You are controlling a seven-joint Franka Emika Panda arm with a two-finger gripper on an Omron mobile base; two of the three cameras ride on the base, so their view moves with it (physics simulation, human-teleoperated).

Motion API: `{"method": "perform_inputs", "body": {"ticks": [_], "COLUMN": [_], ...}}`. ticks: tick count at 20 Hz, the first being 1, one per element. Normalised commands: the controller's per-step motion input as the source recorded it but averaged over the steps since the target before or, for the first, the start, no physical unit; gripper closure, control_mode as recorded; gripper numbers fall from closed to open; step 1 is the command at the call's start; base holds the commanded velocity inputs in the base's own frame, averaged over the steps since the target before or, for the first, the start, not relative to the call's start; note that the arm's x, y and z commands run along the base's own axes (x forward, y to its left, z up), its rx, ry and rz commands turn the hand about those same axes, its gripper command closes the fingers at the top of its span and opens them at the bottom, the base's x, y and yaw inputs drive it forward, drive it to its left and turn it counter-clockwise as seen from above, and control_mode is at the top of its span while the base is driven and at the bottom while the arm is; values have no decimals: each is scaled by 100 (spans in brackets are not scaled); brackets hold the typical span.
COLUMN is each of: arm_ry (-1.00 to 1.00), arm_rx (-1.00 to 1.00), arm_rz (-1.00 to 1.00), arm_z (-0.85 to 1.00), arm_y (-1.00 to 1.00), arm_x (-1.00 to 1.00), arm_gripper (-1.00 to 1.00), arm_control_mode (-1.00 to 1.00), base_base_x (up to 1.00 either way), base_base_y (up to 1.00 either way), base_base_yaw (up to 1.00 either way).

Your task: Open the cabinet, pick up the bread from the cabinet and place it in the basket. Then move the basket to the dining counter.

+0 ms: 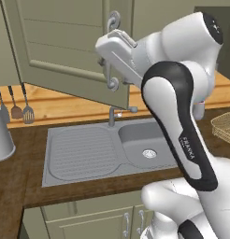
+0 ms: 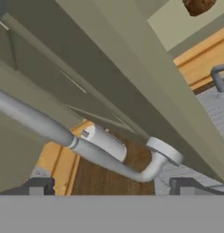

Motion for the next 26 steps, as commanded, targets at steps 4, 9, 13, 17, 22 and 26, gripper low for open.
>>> {"method": "perform_inputs", "body": {"ticks": [4, 9, 13, 17, 22, 26], "arm_ry": [-6, -4, 0, 8, 8, 7], "arm_rx": [4, 0, 1, 11, 23, 27], "arm_rz": [30, 10, -4, -10, -10, 0], "arm_z": [25, 14, 0, 0, -1, 4], "arm_y": [-2, -74, -94, -50, -9, 0], "arm_x": [-19, -36, 9, 16, 85, 63], "arm_gripper": [-100, -100, -100, -100, -100, -100], "arm_control_mode": [-100, -100, -100, -100, -100, -100], "base_base_x": [0, 0, 0, 0, 0, 0], "base_base_y": [0, 0, 0, 0, 0, 0], "base_base_yaw": [0, 0, 0, 0, 0, 0]}}
